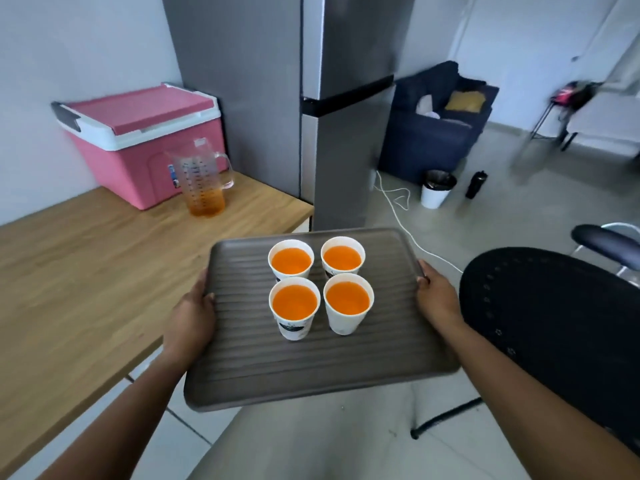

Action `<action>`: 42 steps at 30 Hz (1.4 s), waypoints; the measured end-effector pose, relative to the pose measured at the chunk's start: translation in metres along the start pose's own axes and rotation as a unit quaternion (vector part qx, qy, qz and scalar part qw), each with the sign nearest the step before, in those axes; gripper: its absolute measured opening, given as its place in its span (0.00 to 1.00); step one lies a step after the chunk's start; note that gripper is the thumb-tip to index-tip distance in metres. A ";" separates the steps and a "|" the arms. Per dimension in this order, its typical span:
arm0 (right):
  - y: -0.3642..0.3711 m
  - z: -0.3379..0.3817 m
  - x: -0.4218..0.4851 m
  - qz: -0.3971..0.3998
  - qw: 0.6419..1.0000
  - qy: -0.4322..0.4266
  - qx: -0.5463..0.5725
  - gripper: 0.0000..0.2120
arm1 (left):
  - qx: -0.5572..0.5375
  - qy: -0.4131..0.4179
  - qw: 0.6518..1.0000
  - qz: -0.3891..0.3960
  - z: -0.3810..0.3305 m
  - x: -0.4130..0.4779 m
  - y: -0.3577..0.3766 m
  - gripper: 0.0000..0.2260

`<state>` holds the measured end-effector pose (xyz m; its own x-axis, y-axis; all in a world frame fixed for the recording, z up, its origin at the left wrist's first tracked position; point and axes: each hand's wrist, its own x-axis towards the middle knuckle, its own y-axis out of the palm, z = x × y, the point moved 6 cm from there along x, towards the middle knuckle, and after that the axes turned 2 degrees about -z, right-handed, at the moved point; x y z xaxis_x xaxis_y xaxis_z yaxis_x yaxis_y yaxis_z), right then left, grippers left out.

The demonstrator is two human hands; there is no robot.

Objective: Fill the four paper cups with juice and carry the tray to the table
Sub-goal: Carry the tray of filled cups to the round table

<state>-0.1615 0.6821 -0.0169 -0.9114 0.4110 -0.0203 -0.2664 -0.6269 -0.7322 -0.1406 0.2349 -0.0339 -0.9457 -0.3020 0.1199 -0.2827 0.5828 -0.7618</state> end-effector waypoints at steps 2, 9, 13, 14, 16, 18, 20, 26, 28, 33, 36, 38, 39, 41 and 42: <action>-0.017 -0.015 -0.012 -0.025 0.999 0.022 0.000 0.22 | 0.003 0.037 0.999 0.014 -0.017 0.003 0.007 0.26; -0.069 -0.072 -0.053 -0.087 0.991 0.104 0.007 0.23 | -0.021 0.150 0.986 0.077 -0.079 0.000 0.042 0.27; -0.098 -0.105 -0.074 -0.118 0.984 0.136 0.009 0.23 | -0.008 0.174 0.977 0.122 -0.110 -0.010 0.073 0.25; -0.104 -0.113 -0.077 -0.125 0.982 0.141 0.009 0.23 | -0.007 0.179 0.975 0.130 -0.116 -0.012 0.080 0.24; -0.116 -0.132 -0.084 -0.138 0.978 0.159 0.010 0.23 | -0.012 0.192 0.970 0.150 -0.130 -0.015 0.099 0.22; -0.129 -0.151 -0.089 -0.150 0.972 0.179 0.010 0.23 | -0.015 0.205 0.964 0.169 -0.147 -0.019 0.119 0.22; -0.141 -0.168 -0.092 -0.158 0.967 0.198 0.013 0.23 | -0.014 0.216 0.959 0.185 -0.164 -0.021 0.138 0.23; -0.181 -0.224 -0.086 -0.185 0.955 0.229 0.017 0.23 | -0.017 0.254 0.942 0.217 -0.227 -0.037 0.197 0.23; -0.196 -0.244 -0.081 -0.197 0.951 0.238 0.019 0.23 | -0.030 0.253 0.941 0.223 -0.250 -0.043 0.218 0.23; -0.235 -0.295 -0.064 -0.219 0.944 0.246 0.016 0.23 | -0.034 0.258 0.935 0.242 -0.303 -0.061 0.274 0.23; -0.259 -0.324 -0.054 -0.229 0.938 0.258 0.016 0.23 | -0.041 0.270 0.928 0.253 -0.335 -0.074 0.303 0.23; -0.273 -0.343 -0.049 -0.230 0.934 0.271 0.017 0.23 | -0.047 0.272 0.928 0.252 -0.357 -0.082 0.322 0.23; -0.278 -0.351 -0.046 -0.230 0.933 0.275 0.019 0.23 | -0.046 0.272 0.928 0.250 -0.367 -0.084 0.328 0.23; -0.290 -0.374 -0.040 -0.231 0.929 0.289 0.021 0.23 | -0.041 0.275 0.927 0.252 -0.387 -0.092 0.347 0.23; -0.296 -0.384 -0.036 -0.233 0.927 0.293 0.020 0.23 | -0.041 0.278 0.925 0.255 -0.396 -0.095 0.357 0.23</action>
<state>0.0704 1.1068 -0.0610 -0.3695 0.9255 -0.0835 -0.6111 -0.3097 -0.7285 -0.2148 0.7708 -0.0652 -0.8890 0.4502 0.0839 0.2343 0.6047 -0.7612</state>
